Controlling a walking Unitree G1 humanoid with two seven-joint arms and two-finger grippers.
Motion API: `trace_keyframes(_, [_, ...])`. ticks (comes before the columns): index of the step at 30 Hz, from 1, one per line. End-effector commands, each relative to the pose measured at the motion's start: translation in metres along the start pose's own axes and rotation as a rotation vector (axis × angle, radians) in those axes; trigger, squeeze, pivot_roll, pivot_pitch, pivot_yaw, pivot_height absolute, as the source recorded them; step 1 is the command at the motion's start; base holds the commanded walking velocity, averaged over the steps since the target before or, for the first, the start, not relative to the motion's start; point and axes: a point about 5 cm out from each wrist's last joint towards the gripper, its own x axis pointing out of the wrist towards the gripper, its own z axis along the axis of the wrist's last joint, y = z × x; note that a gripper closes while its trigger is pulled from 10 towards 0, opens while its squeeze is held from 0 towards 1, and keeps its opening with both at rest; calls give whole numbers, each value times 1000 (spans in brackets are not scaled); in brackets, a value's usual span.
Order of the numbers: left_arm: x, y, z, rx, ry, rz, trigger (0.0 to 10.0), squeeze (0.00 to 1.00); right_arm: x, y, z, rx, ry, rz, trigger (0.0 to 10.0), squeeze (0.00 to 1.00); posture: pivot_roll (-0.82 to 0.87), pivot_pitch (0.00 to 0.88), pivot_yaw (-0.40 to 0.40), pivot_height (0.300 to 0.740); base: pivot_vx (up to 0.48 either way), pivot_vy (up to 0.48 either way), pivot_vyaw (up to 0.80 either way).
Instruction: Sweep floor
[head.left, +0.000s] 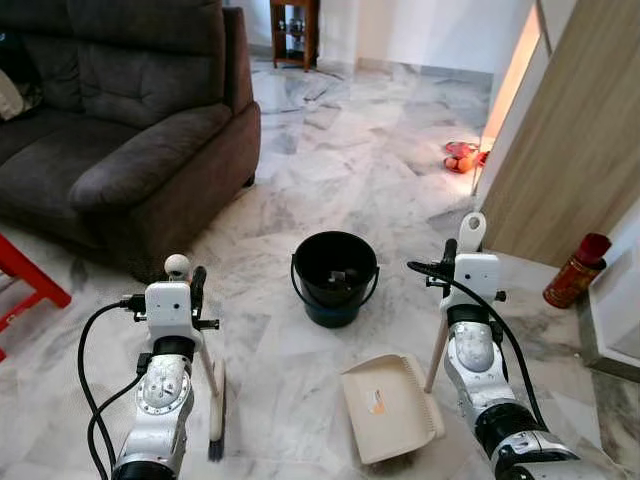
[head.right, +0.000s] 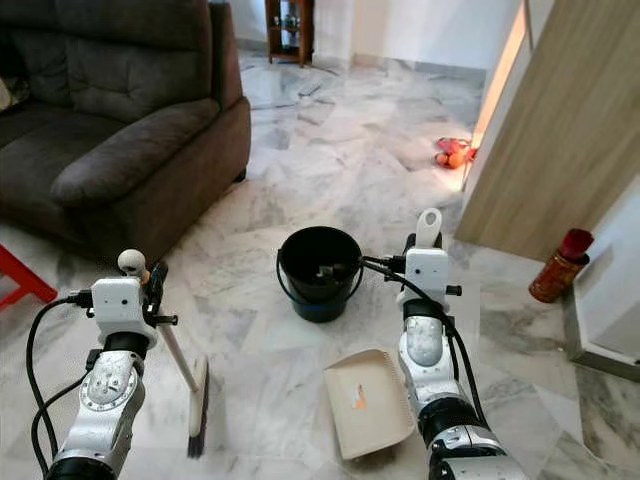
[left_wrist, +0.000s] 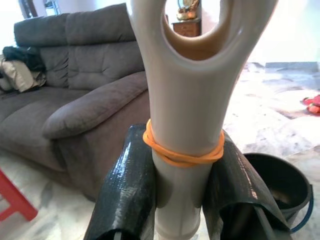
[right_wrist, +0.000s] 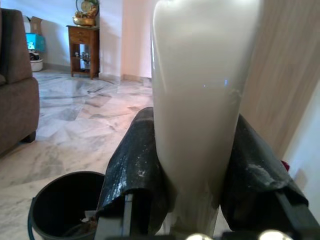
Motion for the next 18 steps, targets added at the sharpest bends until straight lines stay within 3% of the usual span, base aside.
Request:
trace_keyframes(1, [5,-1,7,12,-37,-14,10000,0,5,1,9,5,-41,2,10000,0,111,0,-14,740,0,0,0])
trace_keyframes(5, [5,-1,6,17,-33,-18,10000,0,5,1,8,13,-30,2,10000,0,109,0,-11,740,0,0,0])
trace_keyframes(18, [7,-2,6,25,-32,-28,10000,0,5,6,6,12,-9,22,10000,0,114,0,-10,740,0,0,-800])
